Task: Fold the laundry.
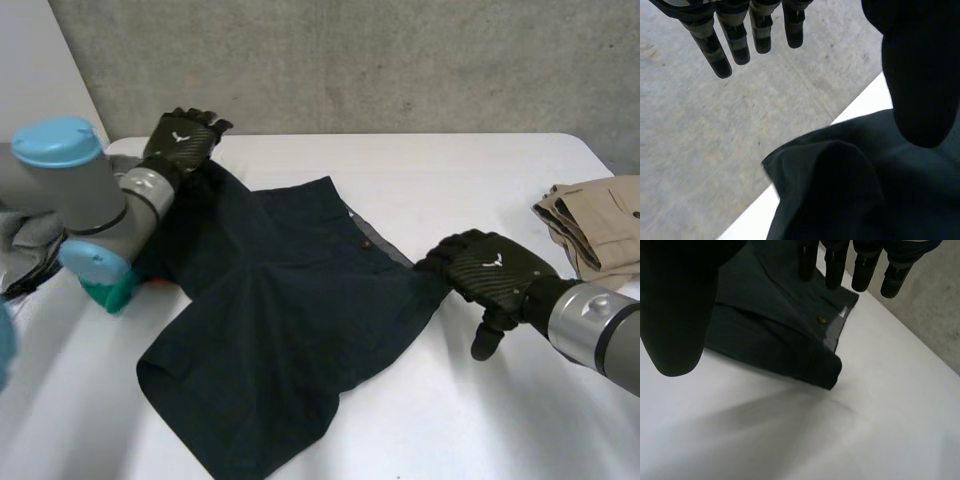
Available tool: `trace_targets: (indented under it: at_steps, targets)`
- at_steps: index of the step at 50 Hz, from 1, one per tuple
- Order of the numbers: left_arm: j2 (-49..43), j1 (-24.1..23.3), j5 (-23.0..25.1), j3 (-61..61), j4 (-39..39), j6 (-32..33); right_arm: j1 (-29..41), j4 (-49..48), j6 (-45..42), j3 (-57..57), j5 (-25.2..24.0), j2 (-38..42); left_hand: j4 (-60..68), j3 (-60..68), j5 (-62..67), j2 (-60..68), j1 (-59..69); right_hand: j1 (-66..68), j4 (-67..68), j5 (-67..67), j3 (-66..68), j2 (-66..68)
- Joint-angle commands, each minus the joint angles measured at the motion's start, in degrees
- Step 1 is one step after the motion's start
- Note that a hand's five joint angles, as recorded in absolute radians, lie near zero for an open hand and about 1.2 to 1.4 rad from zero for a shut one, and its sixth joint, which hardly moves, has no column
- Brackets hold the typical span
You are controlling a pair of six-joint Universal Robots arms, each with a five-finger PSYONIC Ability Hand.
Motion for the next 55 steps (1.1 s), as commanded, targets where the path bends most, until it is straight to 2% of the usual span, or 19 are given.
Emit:
trace_targets:
  at_steps: [1,6,9,13,16,17,25,32,37,46,55]
  targets:
    - [22.1,-0.6,-4.2,-27.2,-0.4,-0.4,2.2,-5.7,-2.3,-1.3,-5.0,5.0,-1.4,-1.6,-2.7,-1.5,-1.0,4.3,5.2,4.3,5.2,5.0]
    - [37.3,-2.7,-2.3,-44.7,-2.3,-3.4,4.4,-7.6,-6.9,-4.4,-5.5,11.7,1.2,0.9,-0.1,1.0,1.6,7.8,8.8,7.8,8.7,8.5]
    - [42.2,-3.9,-0.7,-50.2,-4.2,-5.5,5.1,-7.8,-8.8,-6.0,-5.0,14.5,4.5,4.3,3.3,4.4,4.9,12.9,13.8,12.8,13.8,13.6]
    - [47.9,-6.1,1.6,-57.1,-8.4,-8.7,6.1,-8.9,-10.8,-8.6,-3.9,18.2,8.9,8.7,7.6,8.8,9.3,31.0,32.0,31.0,31.9,31.7]
    - [50.0,-8.1,2.5,-61.1,-11.6,-10.9,6.6,-10.2,-10.7,-9.5,-2.2,19.6,9.8,9.5,8.5,9.6,10.2,64.9,65.9,64.9,65.8,65.6]
    - [50.4,-8.7,2.6,-61.9,-12.3,-11.4,6.8,-10.5,-10.5,-9.5,-1.7,19.6,9.8,9.5,8.5,9.6,10.2,67.4,68.3,67.3,68.3,68.1]
    - [50.8,-16.6,-0.6,-66.9,-14.1,-10.0,8.0,-15.2,-6.7,-5.8,0.1,15.6,9.8,9.5,8.5,9.6,10.2,67.4,68.3,67.4,68.3,68.1]
    - [49.1,-20.4,-4.4,-68.3,-13.1,-6.7,6.9,-15.1,-3.2,-3.6,2.1,11.7,15.8,15.6,14.5,15.6,16.2,67.4,68.3,67.4,68.3,68.1]
    - [45.9,-20.0,-6.1,-68.4,-11.0,-3.8,6.1,-15.0,-1.5,-2.2,2.2,10.0,22.0,21.8,20.7,21.9,22.4,67.4,68.3,67.4,68.3,68.1]
    - [40.5,-18.8,-6.3,-67.7,-7.3,-1.6,5.3,-14.5,-1.4,-1.1,2.2,8.8,26.6,26.3,25.3,26.4,27.0,67.4,68.3,67.4,68.3,68.1]
    - [35.0,-19.5,-6.4,-66.8,-3.5,-1.1,5.1,-13.4,-0.8,0.0,2.5,6.9,44.2,44.0,42.9,44.0,44.6,67.4,68.3,67.4,68.3,68.1]
